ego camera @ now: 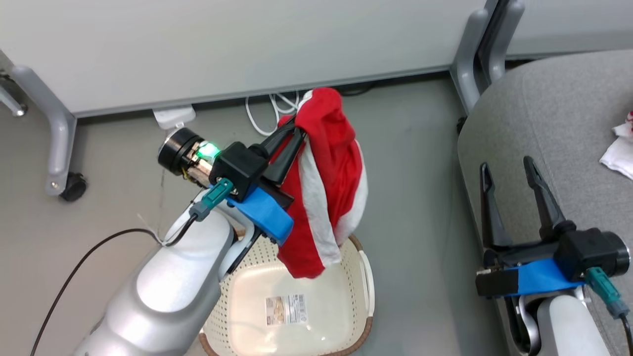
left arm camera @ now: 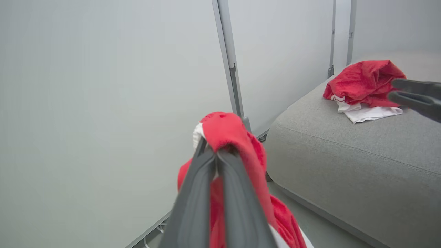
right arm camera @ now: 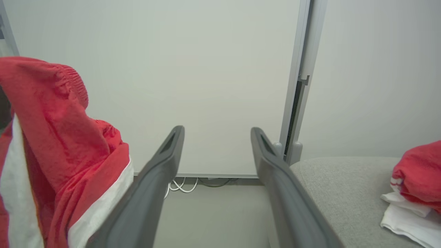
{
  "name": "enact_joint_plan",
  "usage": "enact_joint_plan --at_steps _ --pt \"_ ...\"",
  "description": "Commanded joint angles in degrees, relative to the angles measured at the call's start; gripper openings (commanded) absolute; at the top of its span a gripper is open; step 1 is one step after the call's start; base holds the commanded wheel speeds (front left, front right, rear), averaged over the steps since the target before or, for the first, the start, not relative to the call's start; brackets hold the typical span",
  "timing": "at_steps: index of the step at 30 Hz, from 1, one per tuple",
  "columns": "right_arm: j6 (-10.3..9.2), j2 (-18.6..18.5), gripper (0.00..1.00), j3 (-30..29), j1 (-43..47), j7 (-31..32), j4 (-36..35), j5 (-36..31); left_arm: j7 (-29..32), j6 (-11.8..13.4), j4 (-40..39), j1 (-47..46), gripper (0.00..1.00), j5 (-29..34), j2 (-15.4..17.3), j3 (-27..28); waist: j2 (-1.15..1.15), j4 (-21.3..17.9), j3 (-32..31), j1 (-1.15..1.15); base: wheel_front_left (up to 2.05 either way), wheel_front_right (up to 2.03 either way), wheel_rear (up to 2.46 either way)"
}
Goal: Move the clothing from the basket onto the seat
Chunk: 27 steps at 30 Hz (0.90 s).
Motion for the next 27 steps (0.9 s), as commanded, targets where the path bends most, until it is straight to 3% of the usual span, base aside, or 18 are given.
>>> enact_joint_plan --at_steps 1,12,27 --pt "-0.06 0.02 1.0 0.31 1.49 -0.02 0.37 0.47 -0.29 -0.36 -0.36 -0.96 0.0 0.34 -0.3 0.18 0.0 0.27 -2.64 0.02 0.0 0.0 0.0" --pt "-0.06 0.02 1.0 0.88 5.25 -0.02 1.17 1.17 0.66 -1.03 -0.36 -2.71 0.0 -0.73 -2.24 -1.04 0.0 0.36 -8.09 0.02 0.0 0.0 0.0" --pt "-0.06 0.02 1.0 4.79 5.96 -0.02 0.45 0.8 1.07 -0.48 -0.77 -2.05 0.0 -1.57 -2.28 -1.89 0.0 0.99 -7.86 0.02 0.0 0.0 0.0"
